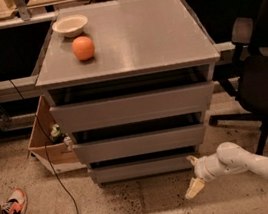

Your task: Open bottom drawer

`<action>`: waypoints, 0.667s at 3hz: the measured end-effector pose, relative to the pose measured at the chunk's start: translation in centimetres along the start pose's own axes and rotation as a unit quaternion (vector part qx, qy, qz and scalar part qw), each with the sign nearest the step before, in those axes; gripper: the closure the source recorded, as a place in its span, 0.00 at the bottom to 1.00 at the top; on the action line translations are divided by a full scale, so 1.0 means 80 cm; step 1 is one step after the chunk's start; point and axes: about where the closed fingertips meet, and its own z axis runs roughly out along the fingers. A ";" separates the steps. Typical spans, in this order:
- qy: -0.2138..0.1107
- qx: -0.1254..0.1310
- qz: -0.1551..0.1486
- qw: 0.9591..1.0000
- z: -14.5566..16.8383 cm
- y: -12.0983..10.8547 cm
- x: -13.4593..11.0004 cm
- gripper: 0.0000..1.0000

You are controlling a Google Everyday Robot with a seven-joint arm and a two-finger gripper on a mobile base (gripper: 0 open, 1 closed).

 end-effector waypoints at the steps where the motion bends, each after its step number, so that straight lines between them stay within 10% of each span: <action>1: -0.004 0.005 -0.006 1.000 0.006 -0.004 -0.004 0.00; 2: -0.014 0.017 -0.021 1.000 0.020 -0.014 -0.014 0.00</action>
Offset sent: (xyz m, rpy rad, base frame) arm 0.0331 0.0208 -0.0067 0.0115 -0.1134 0.0138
